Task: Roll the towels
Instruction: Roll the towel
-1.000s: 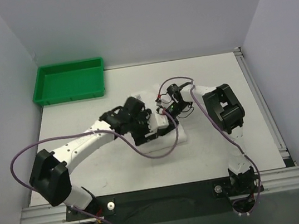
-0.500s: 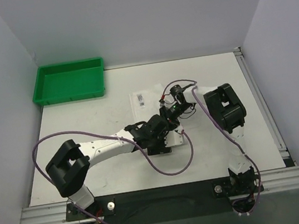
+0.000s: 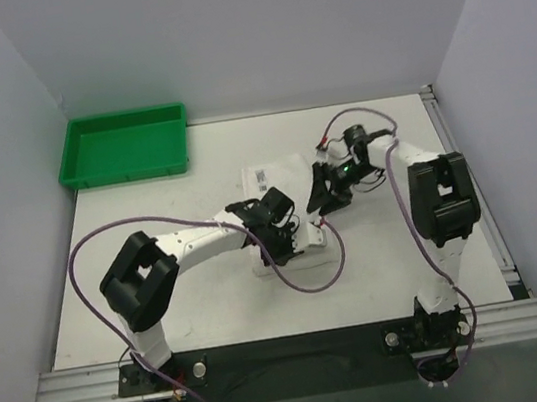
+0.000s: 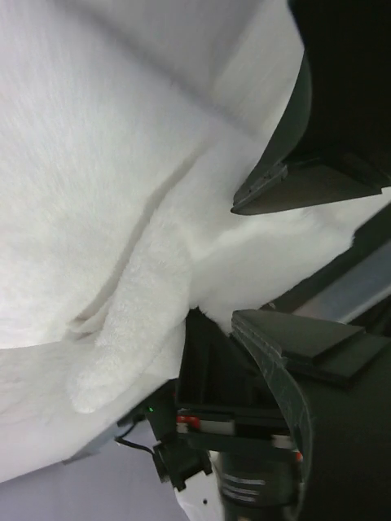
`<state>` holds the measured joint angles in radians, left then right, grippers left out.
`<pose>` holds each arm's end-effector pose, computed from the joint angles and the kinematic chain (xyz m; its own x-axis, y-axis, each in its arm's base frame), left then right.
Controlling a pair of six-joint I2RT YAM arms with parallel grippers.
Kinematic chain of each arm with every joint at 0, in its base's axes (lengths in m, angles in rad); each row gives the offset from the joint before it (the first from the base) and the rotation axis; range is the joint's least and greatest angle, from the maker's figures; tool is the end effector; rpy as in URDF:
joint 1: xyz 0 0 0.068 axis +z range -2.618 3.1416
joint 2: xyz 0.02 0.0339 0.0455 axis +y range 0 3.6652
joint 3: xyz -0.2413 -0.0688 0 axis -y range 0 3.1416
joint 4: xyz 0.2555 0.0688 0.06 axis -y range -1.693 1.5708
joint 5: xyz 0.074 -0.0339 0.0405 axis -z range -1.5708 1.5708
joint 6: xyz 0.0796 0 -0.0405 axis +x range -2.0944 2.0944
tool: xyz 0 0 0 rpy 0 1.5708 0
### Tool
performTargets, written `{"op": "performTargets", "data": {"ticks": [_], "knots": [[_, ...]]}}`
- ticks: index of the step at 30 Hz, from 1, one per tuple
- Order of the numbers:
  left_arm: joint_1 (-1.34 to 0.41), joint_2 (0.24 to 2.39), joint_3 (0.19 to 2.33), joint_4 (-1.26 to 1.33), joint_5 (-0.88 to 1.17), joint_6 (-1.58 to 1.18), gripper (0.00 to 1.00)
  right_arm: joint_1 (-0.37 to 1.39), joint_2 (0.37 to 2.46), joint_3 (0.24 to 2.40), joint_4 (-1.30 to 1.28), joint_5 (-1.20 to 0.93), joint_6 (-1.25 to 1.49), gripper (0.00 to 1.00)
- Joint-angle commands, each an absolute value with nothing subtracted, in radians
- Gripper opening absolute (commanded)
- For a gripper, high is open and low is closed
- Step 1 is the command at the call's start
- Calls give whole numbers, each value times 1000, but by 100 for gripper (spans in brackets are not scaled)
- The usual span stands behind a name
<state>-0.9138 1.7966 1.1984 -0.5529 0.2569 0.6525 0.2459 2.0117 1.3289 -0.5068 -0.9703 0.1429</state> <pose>0.2164 -0.3136 0.1165 0.0602 0.8834 -0.4647 0.9974 -0.0348 0.0630 0.3752 0.1619 0.1066 -0.9531 -0.1562 -0.2592 -0.3026 0.5007 0.8110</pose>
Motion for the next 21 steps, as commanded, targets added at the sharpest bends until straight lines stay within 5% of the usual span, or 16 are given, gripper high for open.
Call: {"op": "performTargets", "data": {"ticks": [1,12,21], "knots": [[-855,1882,1264,-820,542,669,4,123,1829,1394,-633,-848,-119,52],[-697,2187,1592,-1198,758,672,0,9,1310,1226,-814,-824,-592,60],[-612,2422,1860,-1417,808,689,4,423,1097,1043,-835,-479,-753,55]]}}
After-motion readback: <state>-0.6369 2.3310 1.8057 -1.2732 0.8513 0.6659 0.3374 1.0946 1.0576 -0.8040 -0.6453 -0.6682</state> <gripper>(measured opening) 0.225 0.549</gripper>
